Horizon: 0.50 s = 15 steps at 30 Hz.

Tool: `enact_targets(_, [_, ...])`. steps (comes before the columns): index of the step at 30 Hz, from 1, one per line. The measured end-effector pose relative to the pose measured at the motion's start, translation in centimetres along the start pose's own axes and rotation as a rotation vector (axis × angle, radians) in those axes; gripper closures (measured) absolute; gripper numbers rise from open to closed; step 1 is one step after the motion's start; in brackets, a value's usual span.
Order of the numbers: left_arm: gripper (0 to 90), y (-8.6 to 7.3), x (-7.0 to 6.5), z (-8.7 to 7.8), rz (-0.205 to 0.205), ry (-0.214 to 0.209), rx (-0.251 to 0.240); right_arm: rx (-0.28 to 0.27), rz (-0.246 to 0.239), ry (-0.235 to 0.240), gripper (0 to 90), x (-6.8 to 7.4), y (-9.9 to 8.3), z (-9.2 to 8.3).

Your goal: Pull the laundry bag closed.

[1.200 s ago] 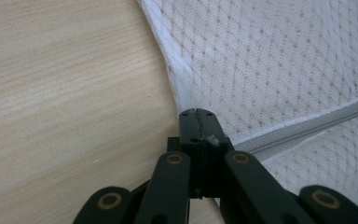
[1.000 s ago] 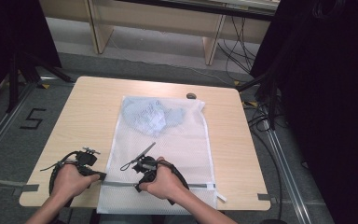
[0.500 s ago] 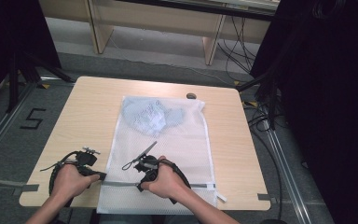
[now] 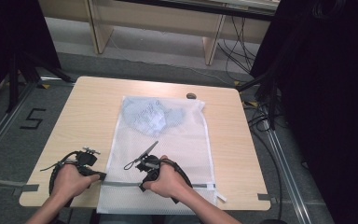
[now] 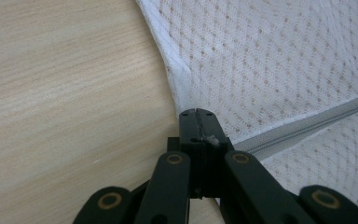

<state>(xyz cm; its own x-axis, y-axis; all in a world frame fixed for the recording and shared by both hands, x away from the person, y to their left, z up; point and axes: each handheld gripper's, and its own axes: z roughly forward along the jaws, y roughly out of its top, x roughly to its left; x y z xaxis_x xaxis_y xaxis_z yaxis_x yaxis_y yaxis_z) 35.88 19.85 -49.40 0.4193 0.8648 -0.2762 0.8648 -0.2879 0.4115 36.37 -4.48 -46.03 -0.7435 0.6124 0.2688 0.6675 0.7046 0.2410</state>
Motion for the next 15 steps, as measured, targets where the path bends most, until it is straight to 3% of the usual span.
enact_targets(3, [89.9,0.00,0.00,0.00,0.001,0.001,0.000,0.012,0.016,-0.004,87.0,-0.11,-0.15,-0.22])
enact_targets(4, [89.9,0.00,-0.01,0.00,0.001,0.001,0.000,0.000,-0.008,0.000,87.0,-0.29,-0.20,-0.17])
enact_targets(9, [90.0,0.00,0.02,-0.01,0.002,0.000,0.001,0.009,0.020,-0.006,87.0,-0.35,-0.40,-0.32])
enact_targets(11, [90.0,0.00,0.03,-0.01,0.002,-0.001,0.001,-0.002,-0.013,-0.011,87.0,-0.72,-0.49,-0.26])
enact_targets(12, [89.9,0.00,0.03,-0.01,0.002,-0.001,0.001,0.009,0.022,-0.008,87.0,-0.51,-0.54,-0.36])
enact_targets(15, [89.9,0.00,0.01,-0.01,0.002,0.000,0.000,0.006,0.036,0.003,87.0,-0.56,-0.64,-0.56])
